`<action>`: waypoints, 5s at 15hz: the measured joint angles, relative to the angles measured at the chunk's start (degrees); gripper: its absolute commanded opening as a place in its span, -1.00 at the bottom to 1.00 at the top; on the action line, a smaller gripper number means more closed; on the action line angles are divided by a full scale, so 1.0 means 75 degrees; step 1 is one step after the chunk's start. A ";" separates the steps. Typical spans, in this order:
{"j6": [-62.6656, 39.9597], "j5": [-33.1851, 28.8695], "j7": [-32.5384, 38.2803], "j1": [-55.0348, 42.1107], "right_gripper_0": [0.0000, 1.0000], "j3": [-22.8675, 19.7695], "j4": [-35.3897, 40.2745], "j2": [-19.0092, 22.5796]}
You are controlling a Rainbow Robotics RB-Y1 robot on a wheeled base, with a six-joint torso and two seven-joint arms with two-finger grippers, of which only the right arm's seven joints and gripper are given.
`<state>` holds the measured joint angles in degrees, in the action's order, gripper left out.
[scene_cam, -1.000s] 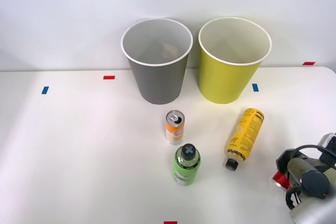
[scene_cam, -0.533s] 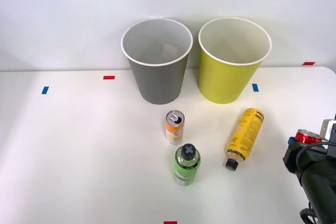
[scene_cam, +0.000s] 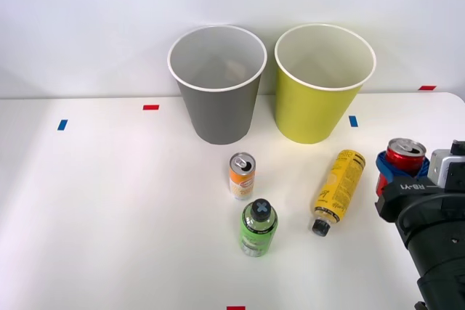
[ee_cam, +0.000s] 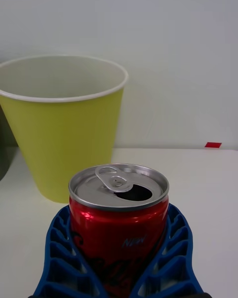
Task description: Put cans in the gray bin, plastic bottles in the light green bin
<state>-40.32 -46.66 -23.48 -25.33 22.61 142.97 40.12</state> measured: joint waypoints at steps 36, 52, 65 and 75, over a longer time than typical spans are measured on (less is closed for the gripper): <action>0.4365 0.2368 0.0092 0.9201 1.00 0.1450 -0.8048 -0.2595; 0.5636 0.2540 0.0253 0.3884 1.00 -0.0664 -0.3226 -0.0963; 0.8432 0.3335 -0.1927 -0.0882 1.00 -0.2865 -0.2754 -0.2228; 1.0069 0.6312 -0.5293 -0.1835 1.00 -0.2185 -0.4744 -0.2937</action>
<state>35.19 0.69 -63.18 -39.09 6.23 107.39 18.09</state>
